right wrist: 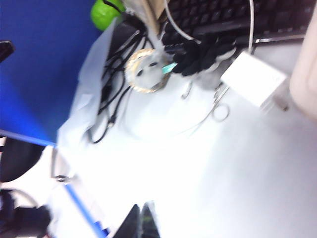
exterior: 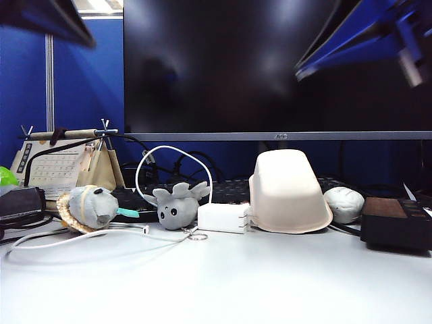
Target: Place the tilting octopus upright.
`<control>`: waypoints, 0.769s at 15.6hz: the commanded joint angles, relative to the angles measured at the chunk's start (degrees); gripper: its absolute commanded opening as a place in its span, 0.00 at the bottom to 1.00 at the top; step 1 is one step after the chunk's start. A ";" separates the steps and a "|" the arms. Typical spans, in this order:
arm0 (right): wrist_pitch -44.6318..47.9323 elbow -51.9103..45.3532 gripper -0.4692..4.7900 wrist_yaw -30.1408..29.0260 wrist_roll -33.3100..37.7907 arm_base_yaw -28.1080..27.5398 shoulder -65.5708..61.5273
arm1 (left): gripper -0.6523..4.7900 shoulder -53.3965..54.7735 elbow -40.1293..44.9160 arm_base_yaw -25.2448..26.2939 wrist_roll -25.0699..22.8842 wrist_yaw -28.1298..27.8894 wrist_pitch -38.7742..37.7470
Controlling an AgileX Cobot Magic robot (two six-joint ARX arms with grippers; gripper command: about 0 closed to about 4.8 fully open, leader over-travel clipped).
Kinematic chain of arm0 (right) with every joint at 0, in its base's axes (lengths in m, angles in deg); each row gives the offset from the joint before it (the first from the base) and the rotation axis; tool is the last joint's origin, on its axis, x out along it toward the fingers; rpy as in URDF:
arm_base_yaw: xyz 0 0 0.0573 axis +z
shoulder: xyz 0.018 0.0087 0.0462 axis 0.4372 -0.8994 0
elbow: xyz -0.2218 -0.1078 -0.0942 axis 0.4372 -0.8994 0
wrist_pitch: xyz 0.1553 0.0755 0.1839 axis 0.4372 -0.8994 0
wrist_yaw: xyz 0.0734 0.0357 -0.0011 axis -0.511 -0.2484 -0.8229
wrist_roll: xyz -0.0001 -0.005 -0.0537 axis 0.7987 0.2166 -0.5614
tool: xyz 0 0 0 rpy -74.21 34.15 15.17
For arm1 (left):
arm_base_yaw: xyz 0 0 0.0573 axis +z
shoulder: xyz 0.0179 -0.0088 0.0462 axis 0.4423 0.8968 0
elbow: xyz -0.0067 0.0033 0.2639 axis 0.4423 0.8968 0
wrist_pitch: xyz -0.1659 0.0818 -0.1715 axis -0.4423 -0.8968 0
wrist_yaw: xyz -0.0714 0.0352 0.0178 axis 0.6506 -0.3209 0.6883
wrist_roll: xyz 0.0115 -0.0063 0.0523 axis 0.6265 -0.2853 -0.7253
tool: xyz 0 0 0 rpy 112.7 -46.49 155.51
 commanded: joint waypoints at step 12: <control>27.76 0.31 0.10 -3.15 5.27 5.05 -22.71 | 0.11 16.24 -0.15 -1.36 -4.44 -1.09 12.44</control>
